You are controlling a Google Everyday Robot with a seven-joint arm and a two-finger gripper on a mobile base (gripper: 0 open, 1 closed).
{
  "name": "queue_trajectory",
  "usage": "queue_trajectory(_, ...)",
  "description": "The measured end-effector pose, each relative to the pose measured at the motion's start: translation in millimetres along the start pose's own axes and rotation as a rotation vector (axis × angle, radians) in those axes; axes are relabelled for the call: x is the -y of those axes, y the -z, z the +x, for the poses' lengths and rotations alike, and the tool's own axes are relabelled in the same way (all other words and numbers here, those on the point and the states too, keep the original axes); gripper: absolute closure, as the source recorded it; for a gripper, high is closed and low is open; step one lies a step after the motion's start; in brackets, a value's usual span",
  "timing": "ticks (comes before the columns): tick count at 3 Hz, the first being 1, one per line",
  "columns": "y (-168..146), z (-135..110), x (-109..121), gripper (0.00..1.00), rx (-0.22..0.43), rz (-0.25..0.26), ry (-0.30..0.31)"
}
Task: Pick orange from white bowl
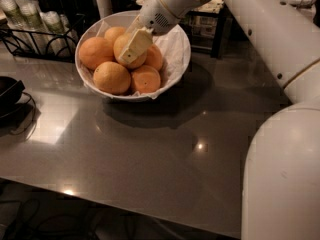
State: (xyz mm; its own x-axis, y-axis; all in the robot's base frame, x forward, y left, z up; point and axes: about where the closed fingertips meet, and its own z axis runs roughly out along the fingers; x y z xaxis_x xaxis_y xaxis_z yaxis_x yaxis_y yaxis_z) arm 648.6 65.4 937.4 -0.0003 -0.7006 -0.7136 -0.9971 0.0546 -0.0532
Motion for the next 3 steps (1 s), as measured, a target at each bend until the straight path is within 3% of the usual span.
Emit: queue_trajectory(3, 16, -12, -6, 1.00, 0.057, 0.009, 0.023)
